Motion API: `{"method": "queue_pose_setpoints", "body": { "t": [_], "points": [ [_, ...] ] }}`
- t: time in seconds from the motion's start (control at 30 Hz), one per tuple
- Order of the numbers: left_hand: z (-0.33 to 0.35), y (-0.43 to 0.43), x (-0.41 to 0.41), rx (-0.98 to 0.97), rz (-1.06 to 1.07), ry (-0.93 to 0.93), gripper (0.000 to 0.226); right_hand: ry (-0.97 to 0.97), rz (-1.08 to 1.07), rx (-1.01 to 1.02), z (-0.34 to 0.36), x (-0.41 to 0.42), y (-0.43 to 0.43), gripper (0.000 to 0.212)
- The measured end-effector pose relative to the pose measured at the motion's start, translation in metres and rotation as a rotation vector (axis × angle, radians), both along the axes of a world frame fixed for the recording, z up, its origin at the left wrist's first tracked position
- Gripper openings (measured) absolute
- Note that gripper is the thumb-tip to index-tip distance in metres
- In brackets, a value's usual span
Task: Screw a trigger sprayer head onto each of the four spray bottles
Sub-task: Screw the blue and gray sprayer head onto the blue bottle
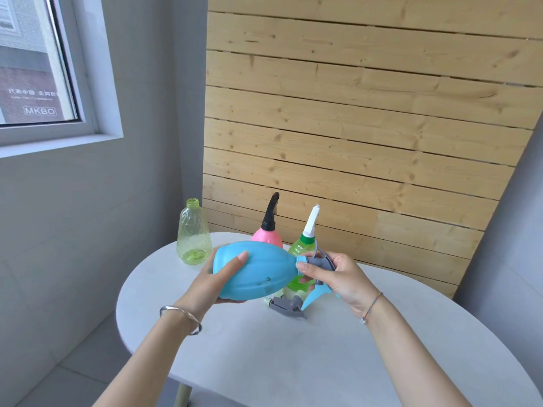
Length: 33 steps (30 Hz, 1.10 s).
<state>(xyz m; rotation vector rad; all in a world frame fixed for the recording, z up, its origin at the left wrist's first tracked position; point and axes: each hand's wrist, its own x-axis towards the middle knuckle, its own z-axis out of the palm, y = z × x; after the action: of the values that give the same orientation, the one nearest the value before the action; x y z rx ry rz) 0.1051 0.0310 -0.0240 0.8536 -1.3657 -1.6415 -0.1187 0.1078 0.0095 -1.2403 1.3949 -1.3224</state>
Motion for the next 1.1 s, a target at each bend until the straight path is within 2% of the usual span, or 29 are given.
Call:
{"method": "queue_pose_setpoints", "body": {
  "t": [0.1,0.17,0.23,0.33,0.47,0.7,0.87,1.0,1.1],
  "points": [
    [0.004,0.002,0.004,-0.113,0.024,-0.005,0.049,-0.044,-0.001,-0.015,0.003,0.004,0.0,0.027],
    [0.007,0.001,0.01,-0.128,0.009,-0.029,0.05,-0.046,0.001,-0.05,0.006,0.007,0.001,0.022],
    [0.009,-0.002,0.017,-0.059,-0.042,-0.049,0.059,0.006,0.013,-0.097,0.008,0.01,0.002,0.018],
    [0.009,-0.005,0.021,0.163,-0.083,-0.018,0.069,0.17,0.055,-0.172,0.015,0.017,0.0,0.02],
    [0.008,-0.011,0.025,0.258,0.016,0.063,0.078,0.308,0.036,-0.221,0.028,0.035,-0.016,0.023],
    [0.018,-0.023,0.057,0.138,0.164,0.224,0.057,0.325,0.129,-0.208,0.059,0.074,-0.045,0.016],
    [0.021,-0.032,0.076,0.045,0.268,0.274,0.056,0.32,0.185,-0.179,0.077,0.096,-0.067,0.015],
    [0.022,-0.039,0.091,-0.024,0.34,0.289,0.062,0.289,0.215,-0.154,0.081,0.109,-0.082,0.024],
    [0.025,-0.041,0.095,-0.065,0.399,0.305,0.067,0.317,0.204,-0.225,0.079,0.118,-0.088,0.029]
  ]
}}
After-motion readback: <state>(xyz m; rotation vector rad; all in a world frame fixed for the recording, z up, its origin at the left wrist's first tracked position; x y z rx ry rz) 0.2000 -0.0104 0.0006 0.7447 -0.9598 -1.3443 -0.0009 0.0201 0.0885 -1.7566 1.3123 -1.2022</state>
